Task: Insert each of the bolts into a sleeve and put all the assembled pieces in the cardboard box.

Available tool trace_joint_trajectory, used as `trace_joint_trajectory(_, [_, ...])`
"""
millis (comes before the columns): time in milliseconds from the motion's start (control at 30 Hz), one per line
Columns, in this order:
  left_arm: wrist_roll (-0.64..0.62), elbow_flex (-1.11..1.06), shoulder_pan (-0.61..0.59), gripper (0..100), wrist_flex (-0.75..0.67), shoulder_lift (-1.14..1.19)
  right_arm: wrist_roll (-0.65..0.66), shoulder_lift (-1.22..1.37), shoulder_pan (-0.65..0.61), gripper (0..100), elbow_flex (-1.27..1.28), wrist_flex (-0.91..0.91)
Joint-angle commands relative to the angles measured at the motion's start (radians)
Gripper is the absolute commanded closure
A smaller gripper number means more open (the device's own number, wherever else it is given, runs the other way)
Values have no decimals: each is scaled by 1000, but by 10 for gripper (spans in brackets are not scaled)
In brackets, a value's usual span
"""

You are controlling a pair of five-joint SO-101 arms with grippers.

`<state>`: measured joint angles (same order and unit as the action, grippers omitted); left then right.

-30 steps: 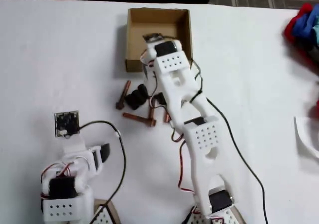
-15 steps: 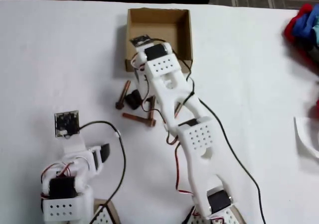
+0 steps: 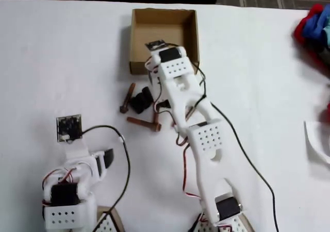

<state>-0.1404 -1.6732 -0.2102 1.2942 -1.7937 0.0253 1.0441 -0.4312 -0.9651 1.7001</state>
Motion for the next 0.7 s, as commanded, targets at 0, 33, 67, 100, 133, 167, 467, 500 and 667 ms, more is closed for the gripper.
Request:
trace_joint_trajectory(0, [-5,-22,-8,717,-18,-9,9,8,5,830,-25,-30])
trace_joint_trajectory(33, [-5,-22,-8,717,-18,-9,9,10,5,849,-25,-39])
trace_joint_trajectory(67, [-5,-22,-8,717,-18,-9,9,8,5,878,-25,-47])
trace_joint_trajectory(100, [-5,-22,-8,717,-18,-9,9,7,5,915,-25,-58])
trace_joint_trajectory(133, [-5,-22,-8,717,-18,-9,9,7,5,957,-25,-67])
trace_joint_trajectory(167, [-5,-22,-8,717,-18,-9,9,7,5,987,-25,-71])
trace_joint_trajectory(467, [-5,-22,-8,717,-18,-9,9,-48,-1,978,-25,13])
trace_joint_trajectory(500, [-5,-22,-8,717,-18,-9,9,-71,-2,978,-25,41])
trace_joint_trajectory(667, [-5,-22,-8,717,-18,-9,11,-272,2,978,63,70])
